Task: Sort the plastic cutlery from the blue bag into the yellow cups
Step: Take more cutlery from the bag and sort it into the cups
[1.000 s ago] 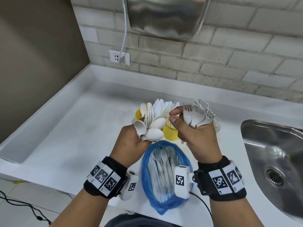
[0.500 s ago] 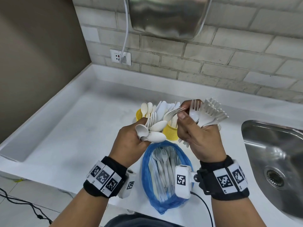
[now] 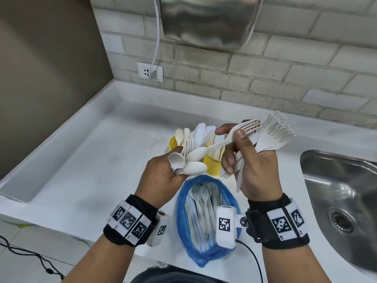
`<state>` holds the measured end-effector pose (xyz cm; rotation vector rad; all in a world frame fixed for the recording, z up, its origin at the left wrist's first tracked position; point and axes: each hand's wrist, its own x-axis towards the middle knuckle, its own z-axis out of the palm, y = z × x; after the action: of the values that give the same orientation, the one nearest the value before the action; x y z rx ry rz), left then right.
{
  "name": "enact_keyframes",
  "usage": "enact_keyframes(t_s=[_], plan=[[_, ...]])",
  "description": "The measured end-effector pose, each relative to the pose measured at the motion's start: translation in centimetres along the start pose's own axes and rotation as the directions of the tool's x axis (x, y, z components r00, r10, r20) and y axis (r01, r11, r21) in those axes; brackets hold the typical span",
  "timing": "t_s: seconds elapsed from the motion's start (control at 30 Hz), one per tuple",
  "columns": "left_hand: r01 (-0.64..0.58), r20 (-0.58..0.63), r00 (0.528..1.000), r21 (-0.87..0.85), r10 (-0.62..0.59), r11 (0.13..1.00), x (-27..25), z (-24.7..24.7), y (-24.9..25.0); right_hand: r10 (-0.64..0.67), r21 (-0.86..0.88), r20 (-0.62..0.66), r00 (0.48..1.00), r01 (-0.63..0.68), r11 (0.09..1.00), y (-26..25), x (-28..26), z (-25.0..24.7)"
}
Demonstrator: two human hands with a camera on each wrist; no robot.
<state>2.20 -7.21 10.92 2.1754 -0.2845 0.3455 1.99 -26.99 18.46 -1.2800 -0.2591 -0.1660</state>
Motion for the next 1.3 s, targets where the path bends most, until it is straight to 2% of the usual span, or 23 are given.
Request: enact_keyframes(t_s=[0.2, 0.3, 0.37, 0.43, 0.57, 0.7, 0.8, 0.93, 1.13, 1.3], plan=[[-0.032, -0.017, 0.999, 0.067, 0.033, 0.997, -0.1, 0.0, -0.1, 0.065, 0.352, -0.161, 0.985, -0.004, 0.936, 0.1, 0.9, -0.8], [-0.090, -0.048, 0.994, 0.143, 0.097, 0.986, -0.1, -0.1, 0.2, 0.053, 0.429, -0.287, 0.956, 0.079, 0.900, -0.1, 1.7, -1.0], [-0.121, -0.075, 0.987, 0.213, 0.140, 0.970, 0.0, -0.2, 0.4, -0.019, 0.313, -0.388, 0.922, 0.151, 0.938, -0.6, 1.8, -1.0], [-0.116, -0.110, 0.983, 0.252, 0.148, 0.961, -0.1, -0.3, 0.6, -0.122, 0.114, -0.397, 0.910, 0.181, 0.977, -1.2, 1.6, -0.9], [-0.116, -0.161, 0.973, 0.268, 0.164, 0.956, -0.1, -0.2, 0.6, -0.229, -0.266, -0.212, 0.950, 0.169, 0.949, -2.2, 0.6, 0.2], [-0.154, -0.186, 0.960, 0.276, 0.209, 0.949, 0.2, -0.1, 0.9, -0.076, -0.576, -0.014, 0.997, 0.054, 0.816, -1.7, -0.1, 1.4], [-0.176, -0.160, 0.958, 0.322, 0.237, 0.930, 0.2, -0.2, 0.9, 0.027, -0.644, 0.020, 0.999, -0.007, 0.765, -1.7, -0.4, 2.2], [-0.142, -0.125, 0.973, 0.348, 0.196, 0.927, 0.1, -0.1, 0.5, -0.056, -0.782, 0.022, 0.998, 0.052, 0.621, -1.1, 0.2, 2.7], [-0.099, -0.098, 0.982, 0.470, 0.163, 0.877, 0.3, -0.2, 0.3, -0.092, -0.920, 0.078, 0.993, 0.107, 0.378, -0.3, 0.9, 3.2], [-0.100, -0.114, 0.978, 0.488, 0.177, 0.867, 0.3, -0.2, 0.0, -0.071, -0.940, 0.116, 0.991, 0.133, 0.315, 0.1, 1.2, 3.5]])
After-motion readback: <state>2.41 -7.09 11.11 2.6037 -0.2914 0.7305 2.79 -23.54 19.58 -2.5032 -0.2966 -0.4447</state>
